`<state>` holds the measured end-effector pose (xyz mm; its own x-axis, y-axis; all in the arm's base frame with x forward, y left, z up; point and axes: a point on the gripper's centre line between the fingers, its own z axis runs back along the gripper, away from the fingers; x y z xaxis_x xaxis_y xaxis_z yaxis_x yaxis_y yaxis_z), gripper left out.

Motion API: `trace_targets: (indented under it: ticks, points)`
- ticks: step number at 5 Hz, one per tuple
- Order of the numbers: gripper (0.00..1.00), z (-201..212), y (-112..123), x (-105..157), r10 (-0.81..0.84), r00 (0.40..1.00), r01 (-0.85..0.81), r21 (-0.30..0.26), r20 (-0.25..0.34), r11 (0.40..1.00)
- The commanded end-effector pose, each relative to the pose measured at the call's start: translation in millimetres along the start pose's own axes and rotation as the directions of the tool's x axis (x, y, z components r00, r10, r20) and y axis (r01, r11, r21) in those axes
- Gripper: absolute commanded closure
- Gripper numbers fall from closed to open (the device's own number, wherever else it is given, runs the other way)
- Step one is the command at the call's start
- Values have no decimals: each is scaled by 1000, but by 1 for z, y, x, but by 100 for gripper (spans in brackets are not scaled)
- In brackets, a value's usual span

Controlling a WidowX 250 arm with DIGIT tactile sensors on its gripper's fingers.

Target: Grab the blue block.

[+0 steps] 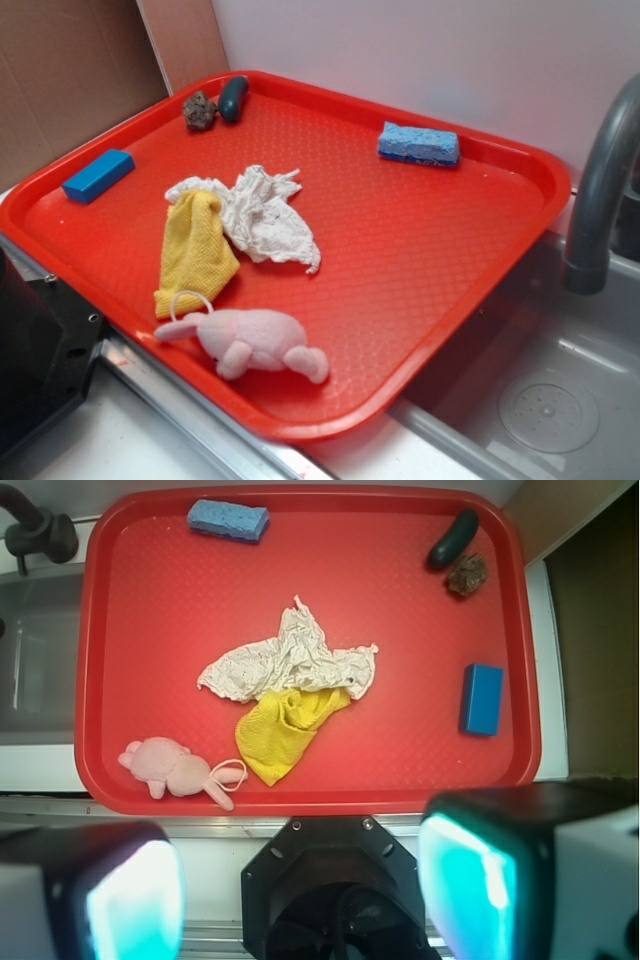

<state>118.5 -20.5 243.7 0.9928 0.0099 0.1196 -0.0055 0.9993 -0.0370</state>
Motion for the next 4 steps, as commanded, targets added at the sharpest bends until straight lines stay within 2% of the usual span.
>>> trace_targets:
  ticks: [1, 2, 3, 4]
  points:
    - [0, 0, 0, 0, 0, 1000, 0, 0, 0, 1000]
    - [0, -46, 52, -2, 160, 987, -160, -4, 34, 987]
    - [0, -91, 105, -5, 257, 965, -259, 29, 42, 966]
    - [0, -138, 146, -6, 323, 946, -322, 34, -29, 946]
